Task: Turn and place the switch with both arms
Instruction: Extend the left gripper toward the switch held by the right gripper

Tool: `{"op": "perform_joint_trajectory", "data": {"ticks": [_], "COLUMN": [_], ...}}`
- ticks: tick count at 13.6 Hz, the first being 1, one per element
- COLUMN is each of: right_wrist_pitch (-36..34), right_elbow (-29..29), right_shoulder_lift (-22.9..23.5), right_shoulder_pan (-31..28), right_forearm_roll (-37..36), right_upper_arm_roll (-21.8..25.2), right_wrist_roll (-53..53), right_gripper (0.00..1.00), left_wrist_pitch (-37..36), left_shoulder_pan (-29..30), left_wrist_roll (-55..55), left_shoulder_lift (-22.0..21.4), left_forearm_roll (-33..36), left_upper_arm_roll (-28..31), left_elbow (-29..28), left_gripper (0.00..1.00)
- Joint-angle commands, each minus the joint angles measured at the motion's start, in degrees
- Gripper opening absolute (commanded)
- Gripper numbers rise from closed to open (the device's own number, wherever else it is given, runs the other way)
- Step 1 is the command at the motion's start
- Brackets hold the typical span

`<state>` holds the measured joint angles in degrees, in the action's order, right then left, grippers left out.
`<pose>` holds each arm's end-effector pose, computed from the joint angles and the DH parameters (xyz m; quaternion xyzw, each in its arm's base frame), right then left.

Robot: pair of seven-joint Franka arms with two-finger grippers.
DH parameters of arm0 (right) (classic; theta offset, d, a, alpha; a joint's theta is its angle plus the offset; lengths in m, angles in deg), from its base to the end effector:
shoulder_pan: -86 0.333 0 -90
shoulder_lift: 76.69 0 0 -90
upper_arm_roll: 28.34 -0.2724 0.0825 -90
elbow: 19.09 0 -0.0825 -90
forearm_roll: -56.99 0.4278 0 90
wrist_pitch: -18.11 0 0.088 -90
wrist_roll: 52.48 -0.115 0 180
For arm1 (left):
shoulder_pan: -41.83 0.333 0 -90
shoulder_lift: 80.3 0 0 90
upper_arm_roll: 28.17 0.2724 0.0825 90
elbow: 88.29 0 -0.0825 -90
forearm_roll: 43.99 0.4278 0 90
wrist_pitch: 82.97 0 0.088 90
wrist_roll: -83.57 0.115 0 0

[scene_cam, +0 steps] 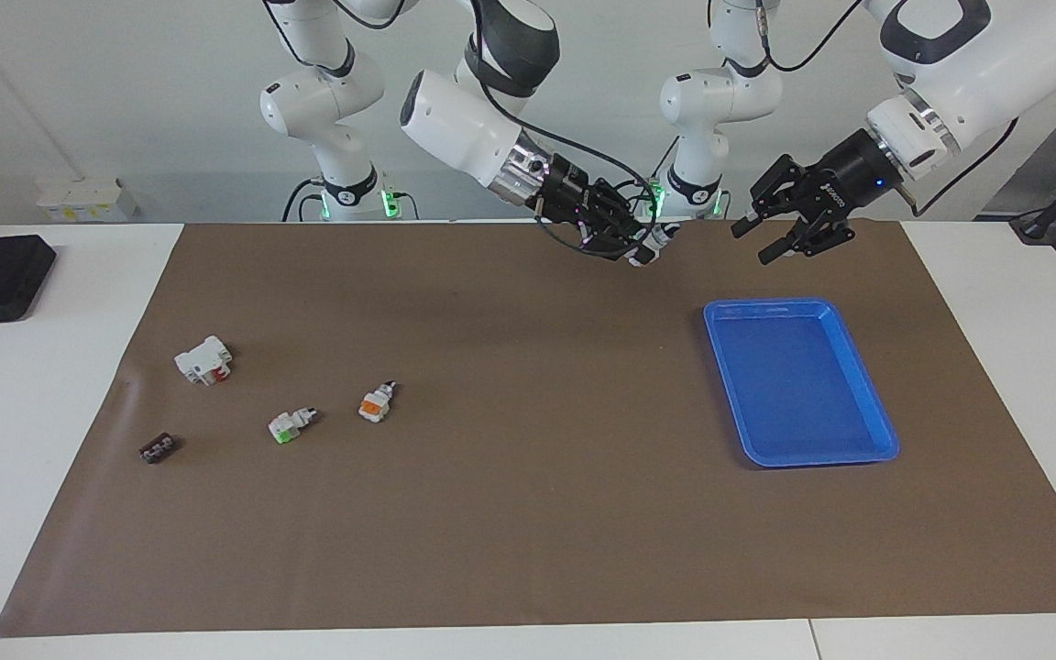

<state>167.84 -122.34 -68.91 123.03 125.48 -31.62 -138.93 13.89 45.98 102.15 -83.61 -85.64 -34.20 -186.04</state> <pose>0.5333 0.4286 0.4698 -0.5726 0.6415 0.2637 0.4372 0.5918 -0.0897 0.5732 0.9269 -0.1316 0.0705 0.3444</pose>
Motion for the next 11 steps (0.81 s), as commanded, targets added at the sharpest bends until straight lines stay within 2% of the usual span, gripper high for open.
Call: {"op": "perform_joint_trajectory", "data": {"ticks": [1,6,11], "right_wrist_pitch": [0.83,0.92,1.01], "right_elbow": [0.07,-0.01,-0.01], "right_shoulder_lift": [0.21,0.13,0.13], "right_shoulder_pan": [-0.47,-0.03,0.06], "right_forearm_roll": [0.77,0.77,0.77], "right_upper_arm_roll": [-0.58,-0.67,-0.67], "right_wrist_roll": [1.98,2.16,2.16], "right_gripper": [0.00,0.00,0.00], "left_wrist_pitch": [-0.80,0.08,0.53], "left_shoulder_pan": [-0.10,-0.10,-0.02], "left_wrist_roll": [2.77,5.85,8.92], "left_shoulder_lift": [-1.26,-1.97,-2.32], "left_forearm_roll": [-0.79,-0.88,-0.88], "left_upper_arm_roll": [-1.26,-5.65,-6.27], "left_elbow": [-0.07,-0.06,-0.06], "left_gripper": [0.61,0.57,0.53]}}
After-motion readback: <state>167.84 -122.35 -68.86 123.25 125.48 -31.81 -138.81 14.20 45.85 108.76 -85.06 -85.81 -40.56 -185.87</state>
